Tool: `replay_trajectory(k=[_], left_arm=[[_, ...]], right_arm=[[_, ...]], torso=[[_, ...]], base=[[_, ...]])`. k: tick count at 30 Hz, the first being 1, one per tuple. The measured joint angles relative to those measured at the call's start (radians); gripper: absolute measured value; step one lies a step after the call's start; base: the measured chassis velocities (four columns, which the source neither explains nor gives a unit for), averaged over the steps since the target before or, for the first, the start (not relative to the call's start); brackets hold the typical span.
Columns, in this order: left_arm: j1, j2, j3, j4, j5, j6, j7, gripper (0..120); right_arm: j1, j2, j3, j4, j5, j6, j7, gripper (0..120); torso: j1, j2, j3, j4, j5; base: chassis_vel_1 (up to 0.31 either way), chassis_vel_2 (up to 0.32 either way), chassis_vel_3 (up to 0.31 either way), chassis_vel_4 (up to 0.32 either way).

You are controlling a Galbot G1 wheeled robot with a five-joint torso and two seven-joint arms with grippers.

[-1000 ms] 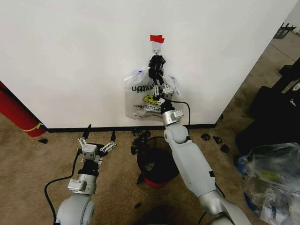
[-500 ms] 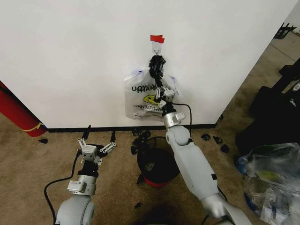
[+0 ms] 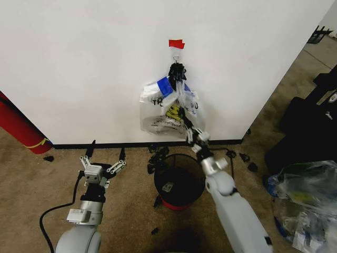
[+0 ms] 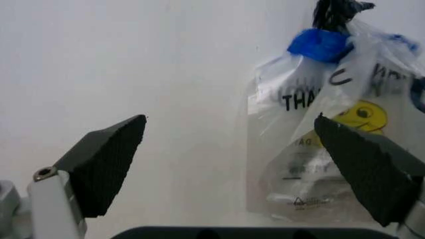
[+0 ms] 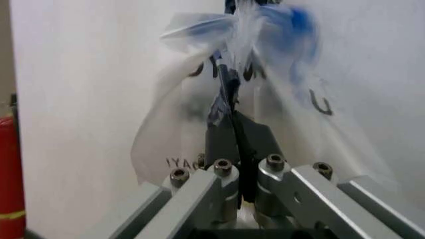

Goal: Pick up the garbage bag from the wall and place it over the trash bin.

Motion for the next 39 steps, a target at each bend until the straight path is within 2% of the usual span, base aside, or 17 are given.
replay_trajectory(k=[8,17,27,31,39], left_arm=[[0.034,-0.017,0.022,-0.046,0.02,-0.009,0.0,100],[0.048,-0.045,0.048,-0.072,0.038,-0.018,0.0,100],[0.049,-0.055,0.048,-0.082,0.041,-0.018,0.0,100],[0.047,-0.059,0.046,-0.082,0.042,-0.017,0.001,100],[0.046,-0.064,0.044,-0.075,0.046,-0.017,0.001,100]], right_arm=[[-0.132,-0.037,0.115,0.035,0.034,0.053,-0.177,0],[-0.256,-0.063,0.188,0.014,0.05,0.09,-0.336,0],[-0.299,-0.082,0.249,-0.019,0.092,0.1,-0.501,0],[-0.292,-0.098,0.291,-0.073,0.133,0.1,-0.615,0],[-0.28,-0.112,0.313,-0.138,0.189,0.1,-0.696,0]], torso=[[0.0,0.0,0.0,0.0,0.0001],[0.0,0.0,0.0,0.0,0.0],[0.0,0.0,0.0,0.0,-0.0001],[0.0,0.0,0.0,0.0,-0.0001],[0.0,0.0,0.0,0.0,-0.0001]], base=[[0.0,0.0,0.0,0.0],[0.0,0.0,0.0,0.0],[0.0,0.0,0.0,0.0],[0.0,0.0,0.0,0.0],[0.0,0.0,0.0,0.0]])
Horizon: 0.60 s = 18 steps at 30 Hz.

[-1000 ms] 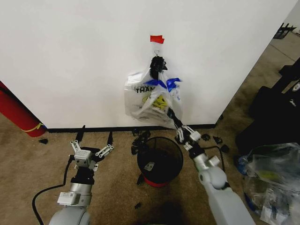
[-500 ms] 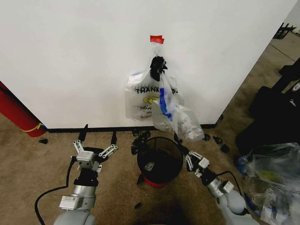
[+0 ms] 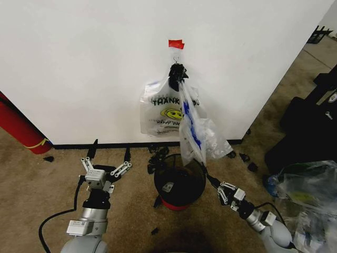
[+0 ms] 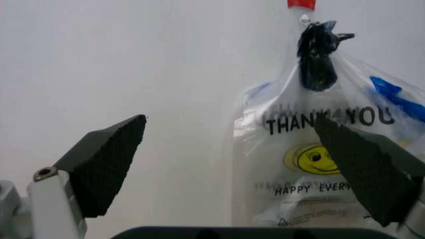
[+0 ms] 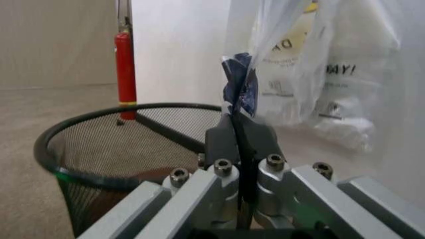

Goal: Pick up the garbage bag from the wall and place it over the trash bin.

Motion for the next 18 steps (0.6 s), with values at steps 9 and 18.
replay_trajectory(k=[9,18], left_arm=[[-0.004,-0.007,0.004,0.017,0.01,0.0,0.0,100],[0.005,-0.012,0.007,0.012,0.015,-0.003,0.0,100]], right_arm=[[0.043,0.007,0.054,-0.093,0.042,-0.007,-0.119,0],[0.032,0.02,0.01,-0.065,0.128,0.034,-0.038,0]], torso=[[0.0,0.0,0.0,0.0,0.0],[0.0,0.0,0.0,-0.0001,-0.0001]], base=[[0.0,0.0,0.0,0.0],[0.0,0.0,0.0,0.0]])
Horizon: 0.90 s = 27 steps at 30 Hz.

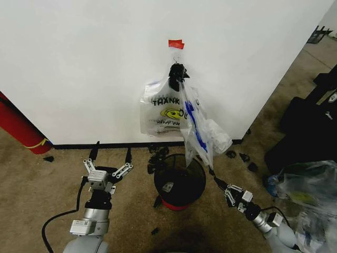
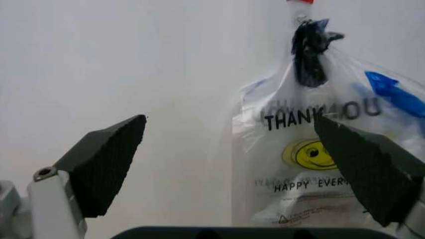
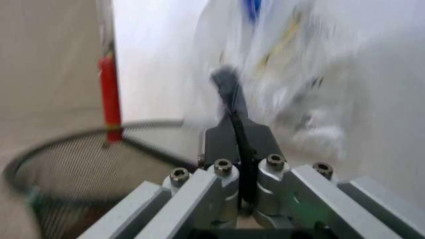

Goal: Pick up the garbage bag from the wall and place it over the trash bin.

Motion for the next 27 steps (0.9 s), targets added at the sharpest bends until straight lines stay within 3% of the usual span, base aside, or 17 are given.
replay_trajectory(k=[6,14,19,27], left_arm=[[0.002,-0.004,0.001,-0.002,0.003,-0.003,0.0,100],[0.0,0.005,-0.003,0.002,0.0,-0.004,-0.006,100],[-0.006,0.015,-0.006,0.013,-0.007,-0.005,-0.009,100],[-0.025,0.034,-0.006,0.034,-0.021,-0.006,-0.01,100]], right_arm=[[-0.01,0.006,-0.071,0.108,0.109,0.014,0.144,18],[-0.01,0.0,-0.131,0.237,0.218,-0.042,0.347,48],[0.009,0.004,-0.144,0.245,0.096,-0.037,0.448,65],[0.092,-0.01,-0.191,0.248,-0.239,0.004,0.532,94]], torso=[[0.0,0.0,0.0,0.0001,-0.0001],[0.0,0.0,0.0,0.0,-0.0002],[0.0,0.0,0.0,0.0,0.0],[0.0,0.0,0.0,0.0001,0.0001]], base=[[0.0,0.0,0.0,0.0],[0.0,0.0,0.0,0.0],[0.0,0.0,0.0,0.0],[0.0,0.0,0.0,0.0]])
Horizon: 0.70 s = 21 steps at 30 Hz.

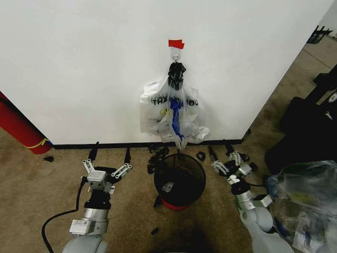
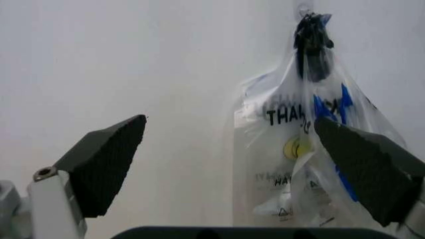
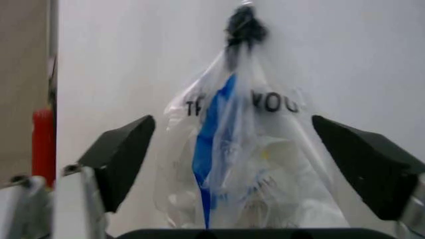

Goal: Pick up the garbage bag from the wall and place it over the trash bin.

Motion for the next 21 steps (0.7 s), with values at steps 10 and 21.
replay_trajectory(k=[10,21], left_arm=[[-0.04,0.032,-0.011,0.046,-0.032,0.002,-0.004,100],[-0.081,0.064,-0.035,0.097,-0.075,0.002,-0.012,100]], right_arm=[[0.257,-0.061,-0.203,-0.104,-0.533,0.039,0.275,100],[0.424,-0.014,-0.233,-0.226,-0.875,0.014,0.263,100]], torso=[[0.0,0.0,0.0,0.0002,-0.0001],[0.0,0.0,0.0,0.0001,-0.0001]], base=[[0.0,0.0,0.0,0.0],[0.0,0.0,0.0,0.0]])
